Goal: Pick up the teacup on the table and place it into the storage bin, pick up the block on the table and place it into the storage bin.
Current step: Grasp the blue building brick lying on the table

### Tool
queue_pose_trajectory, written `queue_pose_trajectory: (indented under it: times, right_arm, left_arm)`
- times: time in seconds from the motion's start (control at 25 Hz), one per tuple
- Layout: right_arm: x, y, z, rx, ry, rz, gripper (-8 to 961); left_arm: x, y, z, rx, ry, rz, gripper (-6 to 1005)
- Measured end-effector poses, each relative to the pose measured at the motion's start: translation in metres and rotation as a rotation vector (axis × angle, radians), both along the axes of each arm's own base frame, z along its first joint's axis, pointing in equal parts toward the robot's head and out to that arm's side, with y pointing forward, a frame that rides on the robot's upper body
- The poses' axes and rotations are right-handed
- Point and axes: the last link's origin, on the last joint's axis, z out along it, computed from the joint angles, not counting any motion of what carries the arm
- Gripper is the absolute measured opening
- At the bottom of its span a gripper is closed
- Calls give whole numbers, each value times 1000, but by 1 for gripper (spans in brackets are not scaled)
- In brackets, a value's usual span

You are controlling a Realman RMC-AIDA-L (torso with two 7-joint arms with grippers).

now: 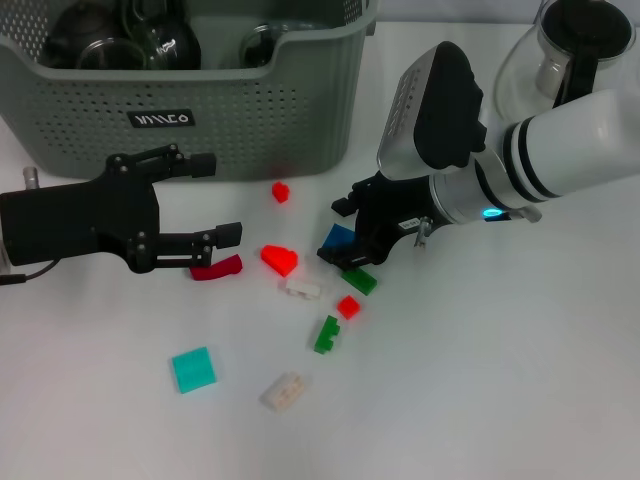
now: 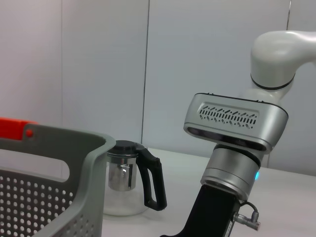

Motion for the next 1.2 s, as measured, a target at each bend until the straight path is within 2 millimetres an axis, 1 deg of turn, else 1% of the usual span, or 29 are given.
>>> queue_pose_trajectory:
  times: [0.08,0.32,0.72,0.96,1.16,1.2]
  right_arm:
    - [2,0,0,0,-4,-5,738]
    - [3,0,-1,-2,-8,-9,625]
    - [0,-2,-3,-7,10,-21,626]
    - [3,-3,-3,-7,14,-32,625]
    - [6,-4,-4,-8,10,-41,526]
    - [6,-4,-4,-8,9,-42,527]
  left_arm:
    - [0,0,0,0,0,0,875]
    - [-1,1,1,3,4,4,875]
    - [-1,1,1,4,2,6,876]
    - [-2,0,1,10,1,13,876]
    - [-2,0,1,10,1,13,876]
    - [-3,0,1,10,2,13,876]
